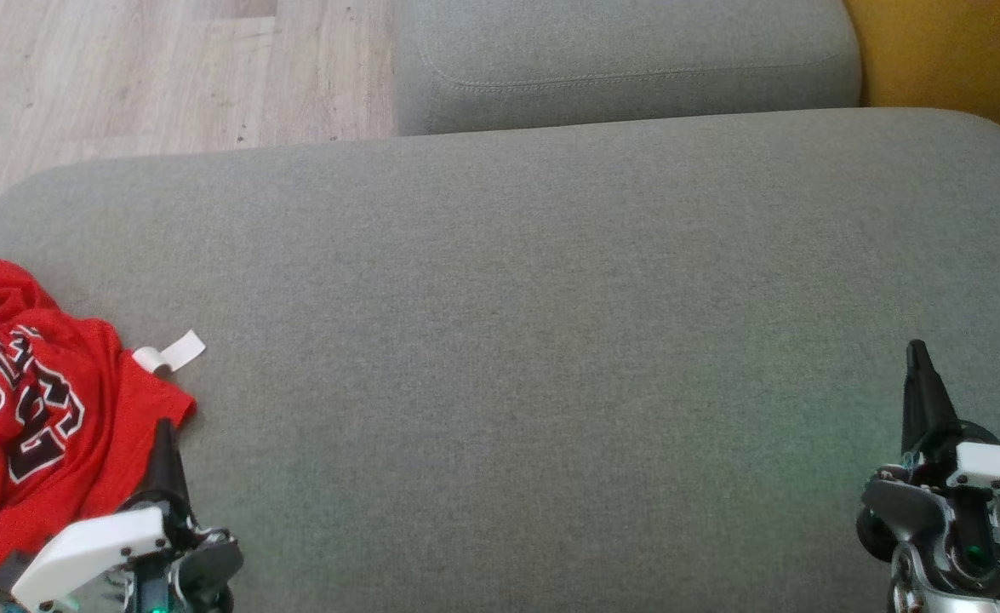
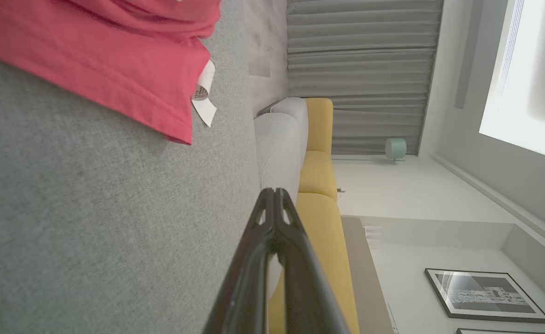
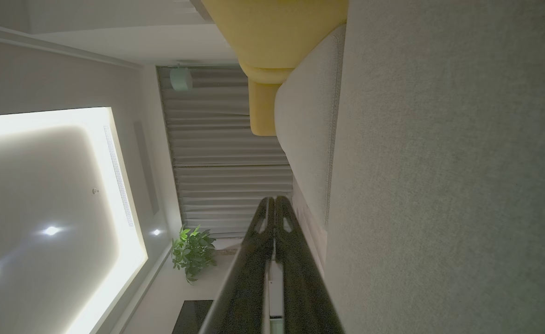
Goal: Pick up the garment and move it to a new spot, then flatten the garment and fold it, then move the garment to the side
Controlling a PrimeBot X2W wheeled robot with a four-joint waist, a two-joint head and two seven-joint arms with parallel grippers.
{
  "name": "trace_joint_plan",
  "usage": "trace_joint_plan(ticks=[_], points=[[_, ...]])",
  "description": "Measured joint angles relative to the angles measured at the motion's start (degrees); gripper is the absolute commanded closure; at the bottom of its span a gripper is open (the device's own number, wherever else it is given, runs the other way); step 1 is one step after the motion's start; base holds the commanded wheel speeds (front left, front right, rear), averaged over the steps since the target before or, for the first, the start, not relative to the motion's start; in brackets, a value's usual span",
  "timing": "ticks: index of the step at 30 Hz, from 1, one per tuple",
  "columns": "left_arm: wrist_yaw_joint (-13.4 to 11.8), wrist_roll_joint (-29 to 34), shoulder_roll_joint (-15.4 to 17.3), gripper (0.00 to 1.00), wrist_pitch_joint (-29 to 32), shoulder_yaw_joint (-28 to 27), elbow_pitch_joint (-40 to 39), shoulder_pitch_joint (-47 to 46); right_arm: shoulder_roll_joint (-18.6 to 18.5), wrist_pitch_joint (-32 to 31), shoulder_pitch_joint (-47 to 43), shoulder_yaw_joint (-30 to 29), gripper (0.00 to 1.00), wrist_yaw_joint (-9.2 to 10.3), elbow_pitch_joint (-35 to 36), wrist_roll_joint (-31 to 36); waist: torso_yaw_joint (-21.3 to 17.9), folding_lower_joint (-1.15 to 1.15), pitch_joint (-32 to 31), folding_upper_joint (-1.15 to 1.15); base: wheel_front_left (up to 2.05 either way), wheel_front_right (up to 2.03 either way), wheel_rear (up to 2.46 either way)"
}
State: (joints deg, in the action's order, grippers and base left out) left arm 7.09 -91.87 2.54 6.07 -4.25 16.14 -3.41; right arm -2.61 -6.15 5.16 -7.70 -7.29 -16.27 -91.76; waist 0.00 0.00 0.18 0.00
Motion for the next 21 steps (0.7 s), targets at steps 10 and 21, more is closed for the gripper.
trace_joint_plan(ticks=[10, 21], points=[[0.0, 0.0, 0.0, 1.00, 0.0, 0.0, 0.0, 0.0, 0.0, 0.0, 0.0, 0.0, 1.00, 0.00, 0.0, 0.0, 0.0, 0.00, 0.0, 0.00, 0.00, 0.00, 0.00], [0.0, 0.0, 0.0, 1.00, 0.0, 0.0, 0.0, 0.0, 0.0, 0.0, 0.0, 0.0, 1.00, 0.00, 0.0, 0.0, 0.0, 0.00, 0.0, 0.00, 0.00, 0.00, 0.00]])
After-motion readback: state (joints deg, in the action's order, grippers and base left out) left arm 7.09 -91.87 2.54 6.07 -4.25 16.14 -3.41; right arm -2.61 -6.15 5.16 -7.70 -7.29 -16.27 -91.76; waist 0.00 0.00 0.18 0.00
